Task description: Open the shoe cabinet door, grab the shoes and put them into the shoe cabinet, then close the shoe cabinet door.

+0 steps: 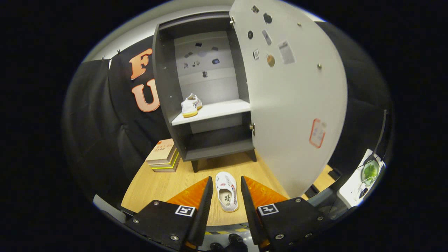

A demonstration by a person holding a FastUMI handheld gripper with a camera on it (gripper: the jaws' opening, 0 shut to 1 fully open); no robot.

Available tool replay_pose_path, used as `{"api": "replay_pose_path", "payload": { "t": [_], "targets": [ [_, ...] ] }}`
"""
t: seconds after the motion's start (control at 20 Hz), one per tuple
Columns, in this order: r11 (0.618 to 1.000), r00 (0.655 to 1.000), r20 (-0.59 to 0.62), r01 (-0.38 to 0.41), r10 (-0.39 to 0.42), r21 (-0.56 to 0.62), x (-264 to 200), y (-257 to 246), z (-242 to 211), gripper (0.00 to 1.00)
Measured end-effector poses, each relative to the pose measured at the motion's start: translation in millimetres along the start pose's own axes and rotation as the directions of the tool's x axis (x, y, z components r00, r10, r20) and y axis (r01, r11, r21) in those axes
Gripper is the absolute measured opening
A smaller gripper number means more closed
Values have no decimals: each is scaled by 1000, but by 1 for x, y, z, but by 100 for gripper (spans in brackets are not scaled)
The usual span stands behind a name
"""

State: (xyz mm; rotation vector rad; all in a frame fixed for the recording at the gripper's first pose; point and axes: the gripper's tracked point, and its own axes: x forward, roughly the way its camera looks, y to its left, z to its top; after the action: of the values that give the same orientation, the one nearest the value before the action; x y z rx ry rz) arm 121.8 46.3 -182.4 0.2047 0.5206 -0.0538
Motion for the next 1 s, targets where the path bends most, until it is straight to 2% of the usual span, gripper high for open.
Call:
{"api": "replay_pose_path", "payload": {
  "t": [0.45, 0.8, 0.9, 1.0],
  "targets": [
    [997, 990, -123, -65, 69, 39, 27, 15, -46, 56],
    [995, 981, -173, -91, 83, -35, 43, 12, -64, 42],
    [994, 987, -134, -100, 94, -42, 54, 16, -62, 37],
    [990, 991, -98, -104, 94, -97, 64, 10, -58, 32]
  ]
}}
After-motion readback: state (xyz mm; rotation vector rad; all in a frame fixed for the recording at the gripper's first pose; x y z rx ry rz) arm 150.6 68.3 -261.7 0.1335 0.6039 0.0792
